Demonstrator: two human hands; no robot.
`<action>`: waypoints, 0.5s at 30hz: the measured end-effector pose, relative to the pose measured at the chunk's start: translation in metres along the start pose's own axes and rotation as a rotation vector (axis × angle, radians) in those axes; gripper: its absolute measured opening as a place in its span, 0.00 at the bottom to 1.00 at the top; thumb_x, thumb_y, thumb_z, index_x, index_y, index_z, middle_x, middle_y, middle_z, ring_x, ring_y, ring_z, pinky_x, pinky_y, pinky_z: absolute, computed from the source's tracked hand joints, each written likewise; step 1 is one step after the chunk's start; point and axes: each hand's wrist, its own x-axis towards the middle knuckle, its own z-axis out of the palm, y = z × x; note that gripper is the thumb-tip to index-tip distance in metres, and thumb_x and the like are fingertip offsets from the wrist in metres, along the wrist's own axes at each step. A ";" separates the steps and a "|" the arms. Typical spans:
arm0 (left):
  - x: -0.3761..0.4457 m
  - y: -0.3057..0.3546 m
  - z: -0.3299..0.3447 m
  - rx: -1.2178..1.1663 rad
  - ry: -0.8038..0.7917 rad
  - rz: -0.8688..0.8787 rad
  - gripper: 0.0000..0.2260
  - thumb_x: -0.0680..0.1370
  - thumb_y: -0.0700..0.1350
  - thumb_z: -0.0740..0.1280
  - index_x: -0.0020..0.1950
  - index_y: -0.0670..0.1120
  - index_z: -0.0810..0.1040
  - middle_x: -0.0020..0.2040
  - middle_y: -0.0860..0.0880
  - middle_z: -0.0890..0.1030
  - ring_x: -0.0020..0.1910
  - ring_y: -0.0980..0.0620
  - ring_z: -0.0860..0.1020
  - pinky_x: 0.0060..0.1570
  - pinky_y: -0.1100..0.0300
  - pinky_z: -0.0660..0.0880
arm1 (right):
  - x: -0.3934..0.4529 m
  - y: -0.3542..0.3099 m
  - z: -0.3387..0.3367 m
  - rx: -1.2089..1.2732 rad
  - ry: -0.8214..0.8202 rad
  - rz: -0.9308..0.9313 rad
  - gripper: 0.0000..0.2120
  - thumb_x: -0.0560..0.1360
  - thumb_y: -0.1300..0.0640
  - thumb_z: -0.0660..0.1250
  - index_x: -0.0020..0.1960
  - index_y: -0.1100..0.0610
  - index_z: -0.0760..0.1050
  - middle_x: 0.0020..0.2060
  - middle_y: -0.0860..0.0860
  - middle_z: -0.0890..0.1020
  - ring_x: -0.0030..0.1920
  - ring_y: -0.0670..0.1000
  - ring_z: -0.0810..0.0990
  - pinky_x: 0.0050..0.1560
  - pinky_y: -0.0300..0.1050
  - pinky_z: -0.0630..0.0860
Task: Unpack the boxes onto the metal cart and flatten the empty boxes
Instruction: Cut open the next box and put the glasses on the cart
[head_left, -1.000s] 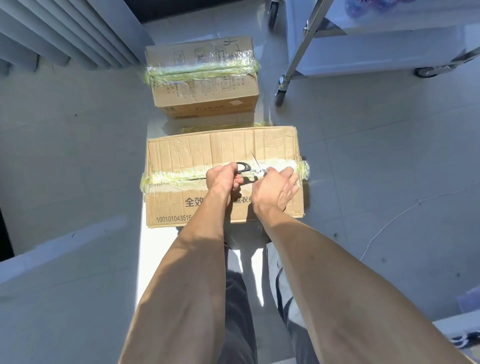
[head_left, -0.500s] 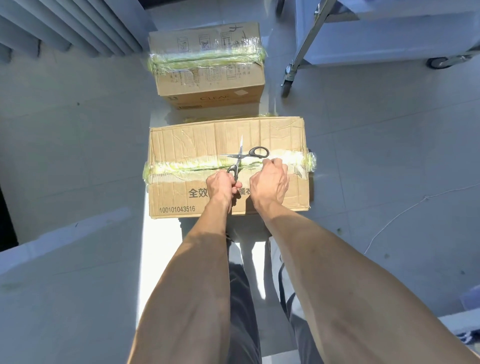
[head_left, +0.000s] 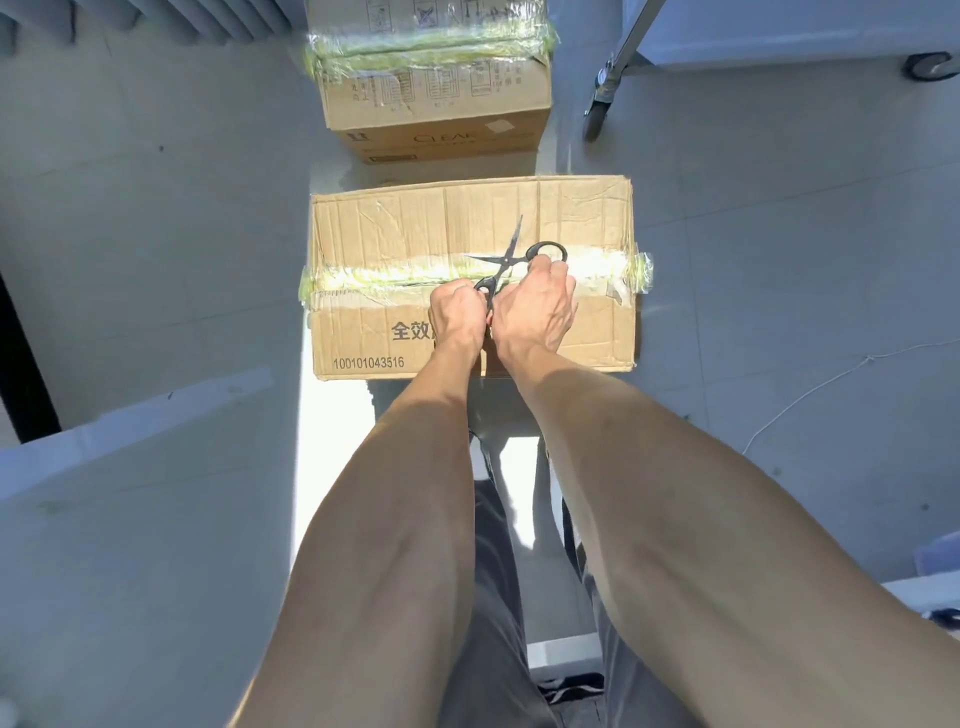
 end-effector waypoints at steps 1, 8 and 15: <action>0.000 0.000 0.000 -0.015 0.001 0.004 0.16 0.66 0.28 0.54 0.26 0.47 0.62 0.24 0.50 0.64 0.29 0.49 0.61 0.21 0.66 0.57 | -0.002 0.000 0.000 -0.004 0.039 -0.007 0.15 0.73 0.61 0.63 0.60 0.57 0.74 0.56 0.54 0.75 0.57 0.55 0.72 0.59 0.48 0.67; 0.002 -0.015 -0.004 0.011 -0.001 0.001 0.12 0.60 0.31 0.57 0.23 0.46 0.60 0.24 0.53 0.60 0.30 0.50 0.61 0.31 0.61 0.55 | -0.009 0.007 0.014 -0.017 0.069 0.031 0.15 0.73 0.61 0.63 0.59 0.57 0.75 0.57 0.54 0.76 0.60 0.55 0.73 0.61 0.46 0.65; 0.014 -0.027 -0.018 0.011 0.025 -0.054 0.14 0.64 0.31 0.56 0.20 0.45 0.64 0.21 0.51 0.68 0.19 0.50 0.68 0.30 0.59 0.64 | -0.009 0.005 0.014 -0.077 0.187 -0.030 0.14 0.70 0.64 0.64 0.54 0.56 0.73 0.53 0.54 0.73 0.55 0.56 0.71 0.56 0.48 0.66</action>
